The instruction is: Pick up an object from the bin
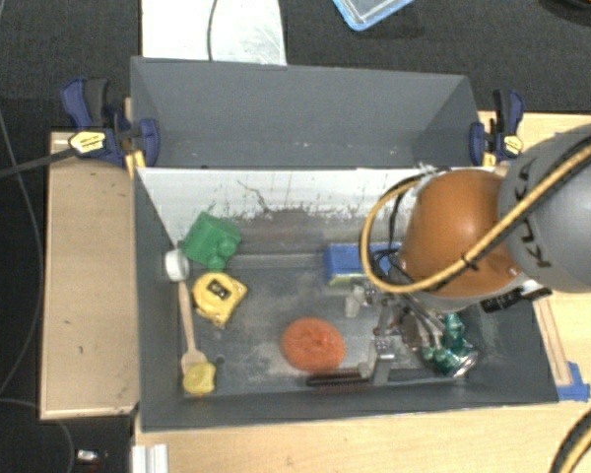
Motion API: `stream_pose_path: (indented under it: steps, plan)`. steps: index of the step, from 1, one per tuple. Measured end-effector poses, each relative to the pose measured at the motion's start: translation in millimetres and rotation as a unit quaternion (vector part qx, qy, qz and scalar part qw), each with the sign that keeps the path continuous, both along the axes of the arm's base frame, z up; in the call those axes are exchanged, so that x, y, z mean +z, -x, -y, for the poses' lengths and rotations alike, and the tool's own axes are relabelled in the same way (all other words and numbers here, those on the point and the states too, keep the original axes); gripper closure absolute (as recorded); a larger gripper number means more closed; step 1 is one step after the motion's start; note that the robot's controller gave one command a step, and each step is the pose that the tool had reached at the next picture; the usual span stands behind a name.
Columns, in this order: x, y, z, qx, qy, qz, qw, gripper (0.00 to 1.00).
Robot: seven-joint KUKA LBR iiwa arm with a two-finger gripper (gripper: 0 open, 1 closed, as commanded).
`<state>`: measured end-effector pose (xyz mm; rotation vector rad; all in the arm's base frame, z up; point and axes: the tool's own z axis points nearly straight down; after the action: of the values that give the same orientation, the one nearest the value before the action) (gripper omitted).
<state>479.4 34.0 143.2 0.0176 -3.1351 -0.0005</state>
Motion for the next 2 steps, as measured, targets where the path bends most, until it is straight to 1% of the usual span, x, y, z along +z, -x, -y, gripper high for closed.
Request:
stream_pose_path:
  steps: [1,2]
  plan:
    - [4,-1.8,0,-0.001,0.000,0.0042,1.0000,0.00]
    - [-51,-8.5,-19,0.021,0.000,0.0073,0.9998,0.00]
